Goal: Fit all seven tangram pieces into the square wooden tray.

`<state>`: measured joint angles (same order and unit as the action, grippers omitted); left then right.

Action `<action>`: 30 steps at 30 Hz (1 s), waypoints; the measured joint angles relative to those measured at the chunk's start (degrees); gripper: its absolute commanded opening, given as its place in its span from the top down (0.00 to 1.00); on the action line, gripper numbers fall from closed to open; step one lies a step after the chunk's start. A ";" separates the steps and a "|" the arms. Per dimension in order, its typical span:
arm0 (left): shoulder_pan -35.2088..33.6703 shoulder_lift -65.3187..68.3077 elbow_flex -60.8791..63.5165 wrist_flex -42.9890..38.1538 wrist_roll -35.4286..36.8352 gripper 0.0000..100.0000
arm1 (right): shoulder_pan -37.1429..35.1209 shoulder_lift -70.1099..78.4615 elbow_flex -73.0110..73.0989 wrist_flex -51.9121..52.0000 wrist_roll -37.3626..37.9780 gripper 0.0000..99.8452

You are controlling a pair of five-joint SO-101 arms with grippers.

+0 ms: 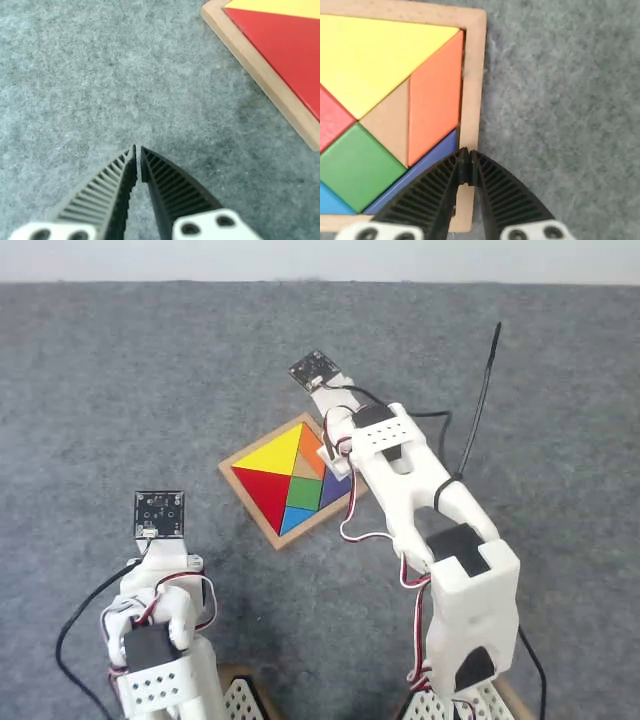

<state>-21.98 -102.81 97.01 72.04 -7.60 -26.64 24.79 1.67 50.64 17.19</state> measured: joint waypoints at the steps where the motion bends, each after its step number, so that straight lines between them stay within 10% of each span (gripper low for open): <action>1: 0.00 0.00 0.00 0.00 0.00 0.98 | -0.09 0.00 0.44 0.00 -0.09 0.99; 12: 0.00 0.00 0.00 0.00 0.00 0.98 | -1.05 -5.19 6.24 0.44 -3.87 0.99; 30: 0.00 0.00 0.00 0.00 0.00 0.98 | 5.01 -58.55 59.60 -6.77 -5.01 0.99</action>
<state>-21.98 -102.81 97.01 72.04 -7.60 -21.63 -33.76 61.27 43.87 12.18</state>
